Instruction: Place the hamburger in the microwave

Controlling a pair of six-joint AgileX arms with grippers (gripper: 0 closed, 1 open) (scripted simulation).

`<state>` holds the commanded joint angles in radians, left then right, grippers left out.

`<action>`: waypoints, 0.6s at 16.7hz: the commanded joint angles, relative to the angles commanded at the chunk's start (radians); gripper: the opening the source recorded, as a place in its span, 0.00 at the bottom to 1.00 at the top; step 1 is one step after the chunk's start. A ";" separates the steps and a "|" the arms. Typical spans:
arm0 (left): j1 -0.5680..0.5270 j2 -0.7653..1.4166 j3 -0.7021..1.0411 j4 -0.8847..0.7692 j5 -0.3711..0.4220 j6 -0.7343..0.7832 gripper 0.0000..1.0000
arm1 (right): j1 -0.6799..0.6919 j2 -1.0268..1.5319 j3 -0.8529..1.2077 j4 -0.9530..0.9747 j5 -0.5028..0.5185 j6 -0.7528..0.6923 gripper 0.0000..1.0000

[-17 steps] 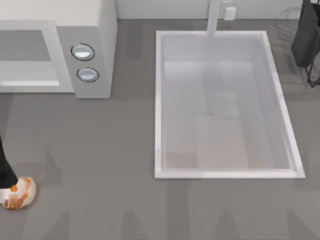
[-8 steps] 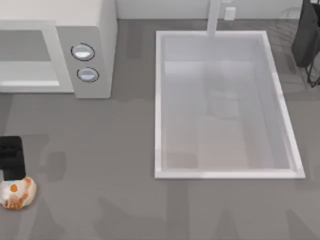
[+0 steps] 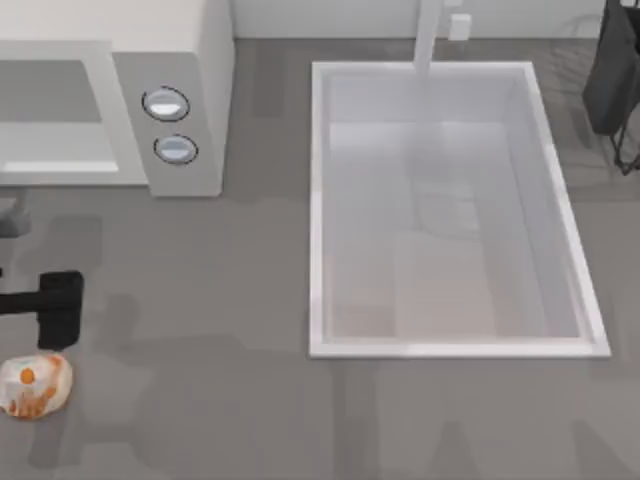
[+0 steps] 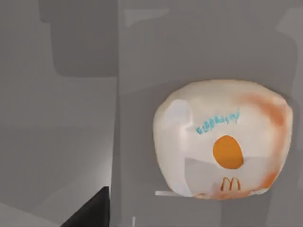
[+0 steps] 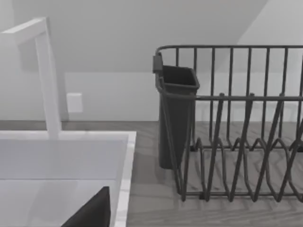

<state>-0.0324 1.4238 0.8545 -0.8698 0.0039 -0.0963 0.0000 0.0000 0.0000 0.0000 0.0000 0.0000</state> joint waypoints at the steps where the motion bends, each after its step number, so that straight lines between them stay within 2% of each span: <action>1: -0.001 0.048 0.029 -0.030 0.000 -0.004 1.00 | 0.000 0.000 0.000 0.000 0.000 0.000 1.00; 4: 0.000 0.126 0.079 -0.080 -0.002 -0.009 1.00 | 0.000 0.000 0.000 0.000 0.000 0.000 1.00; 10: 0.003 0.130 0.077 -0.077 -0.002 -0.009 1.00 | 0.000 0.000 0.000 0.000 0.000 0.000 1.00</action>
<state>-0.0295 1.5534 0.9311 -0.9471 0.0019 -0.1050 0.0000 0.0000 0.0000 0.0000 0.0000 0.0000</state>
